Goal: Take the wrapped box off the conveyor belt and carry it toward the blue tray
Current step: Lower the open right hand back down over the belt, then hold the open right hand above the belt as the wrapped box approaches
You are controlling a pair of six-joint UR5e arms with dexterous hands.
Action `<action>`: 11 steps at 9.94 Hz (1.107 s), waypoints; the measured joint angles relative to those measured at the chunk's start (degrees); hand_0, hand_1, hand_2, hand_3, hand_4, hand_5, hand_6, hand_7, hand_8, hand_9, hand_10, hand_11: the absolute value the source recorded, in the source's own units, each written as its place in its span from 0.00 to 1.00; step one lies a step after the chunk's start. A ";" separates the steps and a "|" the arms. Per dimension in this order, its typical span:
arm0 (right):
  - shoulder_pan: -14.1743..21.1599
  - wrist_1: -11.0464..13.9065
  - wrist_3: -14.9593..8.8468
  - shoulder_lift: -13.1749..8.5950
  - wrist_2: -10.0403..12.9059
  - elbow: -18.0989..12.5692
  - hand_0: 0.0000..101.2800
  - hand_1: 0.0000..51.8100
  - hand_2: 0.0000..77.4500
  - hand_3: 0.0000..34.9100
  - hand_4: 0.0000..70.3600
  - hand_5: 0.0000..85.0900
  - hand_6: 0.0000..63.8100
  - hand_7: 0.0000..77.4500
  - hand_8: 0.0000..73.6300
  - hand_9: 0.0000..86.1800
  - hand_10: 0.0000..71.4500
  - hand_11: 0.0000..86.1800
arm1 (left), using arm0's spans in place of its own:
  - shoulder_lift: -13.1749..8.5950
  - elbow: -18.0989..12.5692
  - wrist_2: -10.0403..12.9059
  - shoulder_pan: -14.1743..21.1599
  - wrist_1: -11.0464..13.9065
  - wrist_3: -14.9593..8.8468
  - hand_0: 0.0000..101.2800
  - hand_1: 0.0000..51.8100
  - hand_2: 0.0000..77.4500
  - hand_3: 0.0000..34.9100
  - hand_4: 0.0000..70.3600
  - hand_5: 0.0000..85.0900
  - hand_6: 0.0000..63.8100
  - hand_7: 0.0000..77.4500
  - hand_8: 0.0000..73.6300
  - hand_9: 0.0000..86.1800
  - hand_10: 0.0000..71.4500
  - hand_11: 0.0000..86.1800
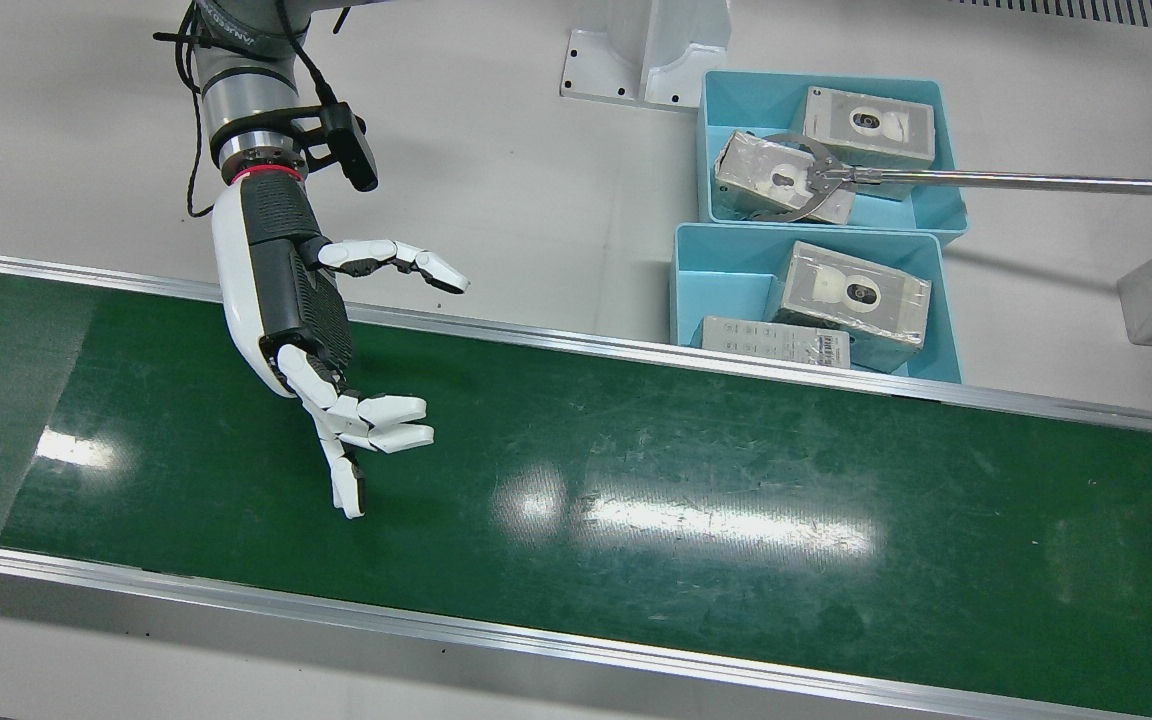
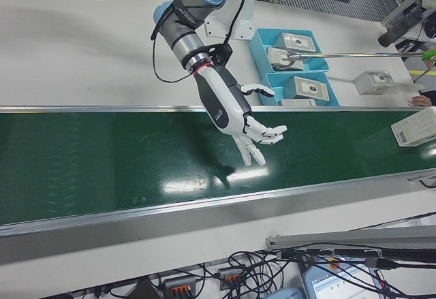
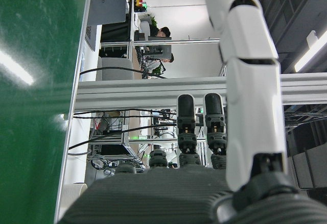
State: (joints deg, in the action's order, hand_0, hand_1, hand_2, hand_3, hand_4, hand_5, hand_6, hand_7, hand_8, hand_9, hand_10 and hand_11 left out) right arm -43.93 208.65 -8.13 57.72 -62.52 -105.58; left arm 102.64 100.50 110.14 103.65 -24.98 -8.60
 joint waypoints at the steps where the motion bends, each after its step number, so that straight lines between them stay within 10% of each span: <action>1: -0.39 -0.73 0.14 -0.15 -0.16 0.48 0.51 0.33 0.25 0.24 0.32 0.29 0.17 0.37 0.02 0.08 0.00 0.01 | 0.00 0.00 0.00 0.00 0.00 0.00 0.00 0.00 0.01 0.00 0.00 0.01 0.00 0.01 0.01 0.00 0.01 0.00; 6: -1.07 -2.12 2.54 -1.64 -4.30 1.49 0.49 0.27 0.23 0.09 0.40 0.33 0.23 0.49 0.03 0.11 0.00 0.01 | 0.00 0.00 0.00 0.00 0.00 0.00 0.00 0.00 0.01 0.00 0.00 0.01 0.00 0.01 0.01 0.00 0.01 0.00; 11: -1.56 -2.02 3.10 -1.28 -4.61 0.95 0.42 0.07 0.03 0.44 0.26 0.27 0.15 0.34 0.00 0.04 0.00 0.01 | 0.00 0.00 0.00 0.00 0.00 0.00 0.00 0.00 0.01 0.00 0.00 0.01 0.00 0.01 0.01 0.00 0.01 0.00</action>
State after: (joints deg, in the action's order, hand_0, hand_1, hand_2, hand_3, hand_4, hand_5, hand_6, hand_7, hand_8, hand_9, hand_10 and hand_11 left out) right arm -45.49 206.63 -5.03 56.44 -67.13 -104.63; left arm 102.64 100.51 110.14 103.65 -24.98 -8.60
